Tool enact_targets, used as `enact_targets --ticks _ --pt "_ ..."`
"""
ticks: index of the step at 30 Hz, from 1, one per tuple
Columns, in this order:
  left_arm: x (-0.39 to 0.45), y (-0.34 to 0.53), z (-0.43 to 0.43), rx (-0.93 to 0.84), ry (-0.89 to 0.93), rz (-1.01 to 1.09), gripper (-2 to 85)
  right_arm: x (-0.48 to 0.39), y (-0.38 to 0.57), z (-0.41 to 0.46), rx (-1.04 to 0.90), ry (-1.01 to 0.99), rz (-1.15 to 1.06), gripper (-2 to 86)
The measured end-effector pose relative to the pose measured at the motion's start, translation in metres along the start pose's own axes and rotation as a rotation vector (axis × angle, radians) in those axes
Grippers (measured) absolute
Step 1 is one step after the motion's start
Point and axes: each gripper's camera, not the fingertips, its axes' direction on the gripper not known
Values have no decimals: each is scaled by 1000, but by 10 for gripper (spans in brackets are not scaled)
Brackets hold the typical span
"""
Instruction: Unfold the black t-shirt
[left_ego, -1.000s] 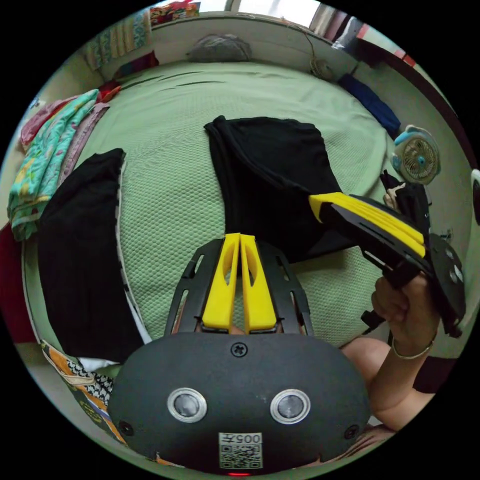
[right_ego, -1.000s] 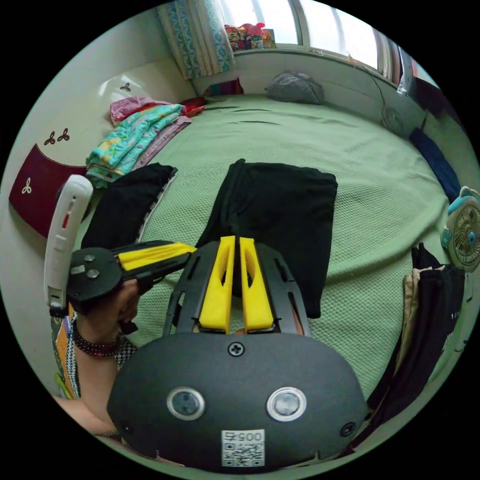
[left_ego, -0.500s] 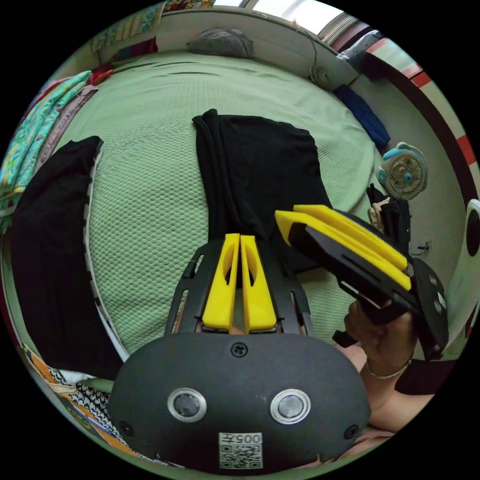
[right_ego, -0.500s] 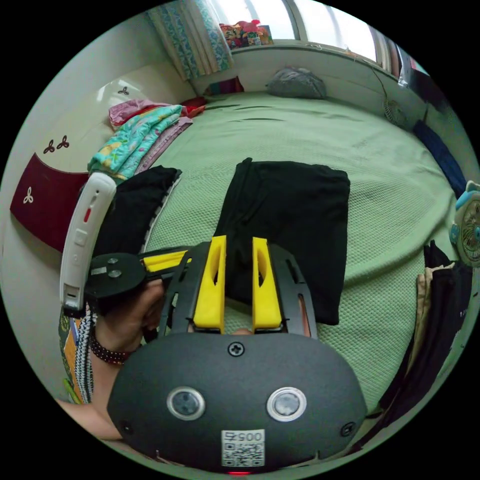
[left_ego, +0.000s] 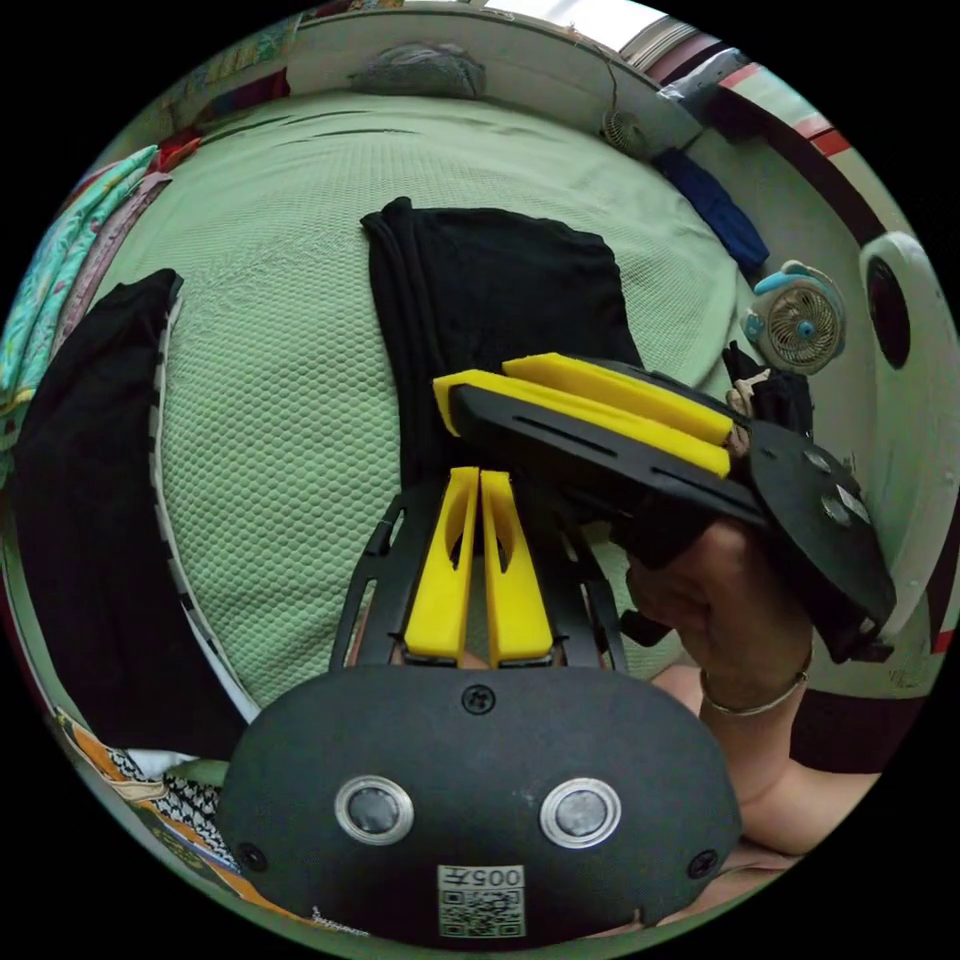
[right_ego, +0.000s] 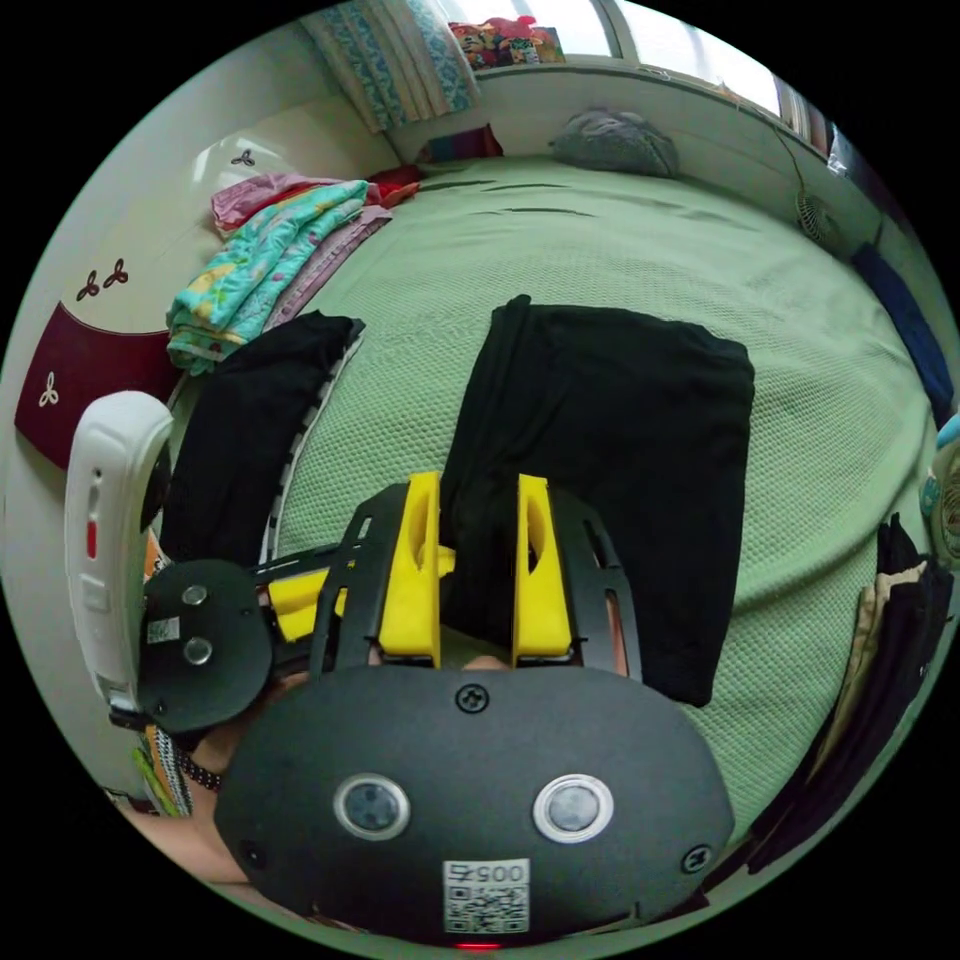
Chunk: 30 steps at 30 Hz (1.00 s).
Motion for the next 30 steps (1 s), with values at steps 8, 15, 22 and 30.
enact_targets --ticks 8,15,22,30 --pt "6 -4 8 -21 19 30 -6 4 1 7 -27 70 7 72" --pt "15 1 -4 67 -63 40 1 21 7 -20 35 75 42 -3" --pt "8 3 -6 148 -73 -68 74 57 17 -68 133 86 121 -5" --pt "23 -9 9 99 -140 -86 93 95 30 -104 172 90 189 -6"
